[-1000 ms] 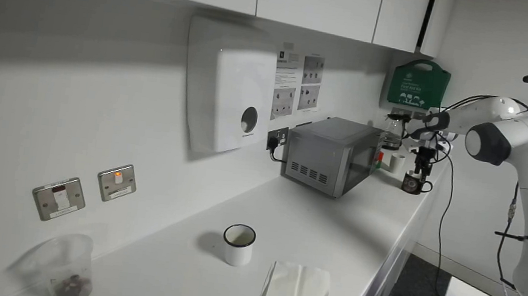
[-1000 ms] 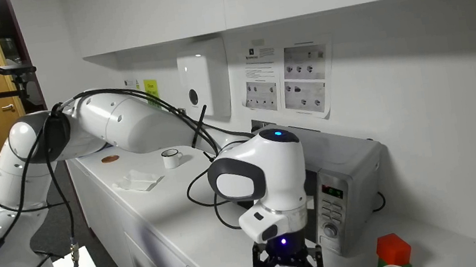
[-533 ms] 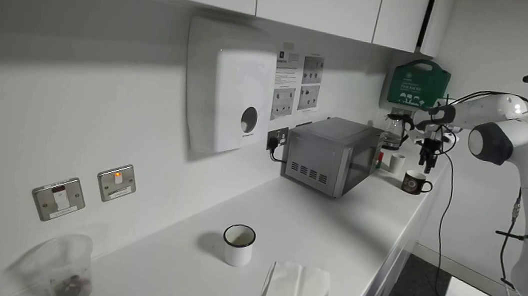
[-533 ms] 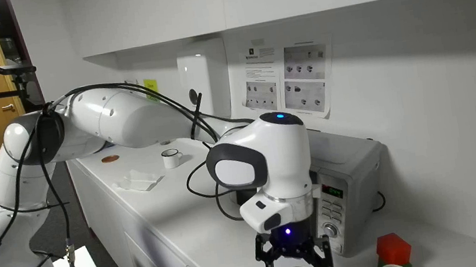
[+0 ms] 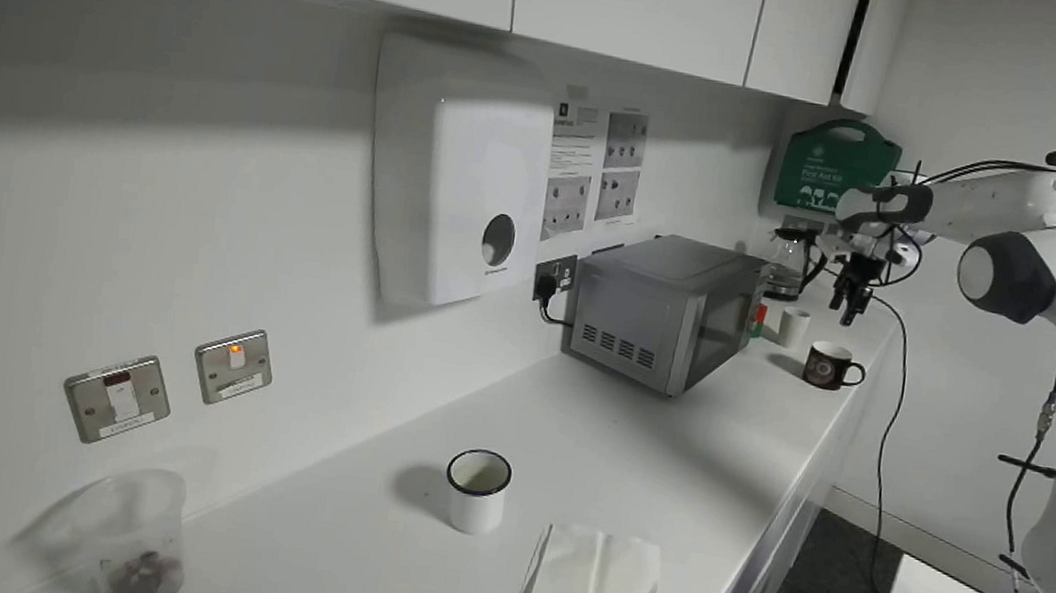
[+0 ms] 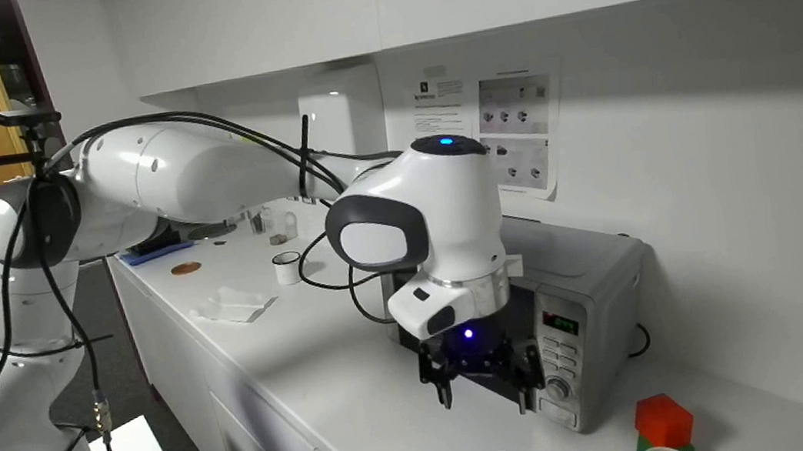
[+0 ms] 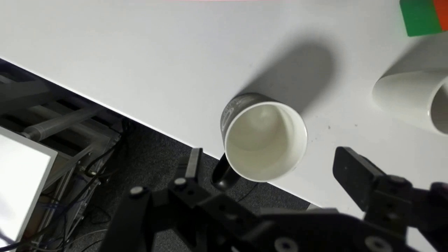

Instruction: Pick up the cup and put it on the right side of the counter

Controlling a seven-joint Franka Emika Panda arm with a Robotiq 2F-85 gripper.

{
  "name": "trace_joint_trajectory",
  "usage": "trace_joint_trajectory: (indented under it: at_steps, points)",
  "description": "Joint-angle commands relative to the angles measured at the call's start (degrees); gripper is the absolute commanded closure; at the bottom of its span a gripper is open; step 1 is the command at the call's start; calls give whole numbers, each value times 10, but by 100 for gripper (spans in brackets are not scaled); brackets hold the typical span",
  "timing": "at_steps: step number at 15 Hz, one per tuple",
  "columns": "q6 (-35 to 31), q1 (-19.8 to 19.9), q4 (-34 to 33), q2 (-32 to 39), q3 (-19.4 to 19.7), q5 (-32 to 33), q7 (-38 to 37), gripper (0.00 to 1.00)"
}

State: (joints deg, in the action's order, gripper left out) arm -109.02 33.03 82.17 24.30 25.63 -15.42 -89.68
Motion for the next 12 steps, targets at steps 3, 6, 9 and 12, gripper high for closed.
trace_joint_trajectory:
  at_steps: [3, 6, 9, 12]
  points:
    - [-30, -35, 146, -125, -9, 16, 55, 0]
    - [-59, -62, 222, -180, -4, 52, 103, 0]
    - [-104, -84, 304, -238, -6, 114, 137, 0]
    - [-152, -98, 389, -297, -13, 200, 164, 0]
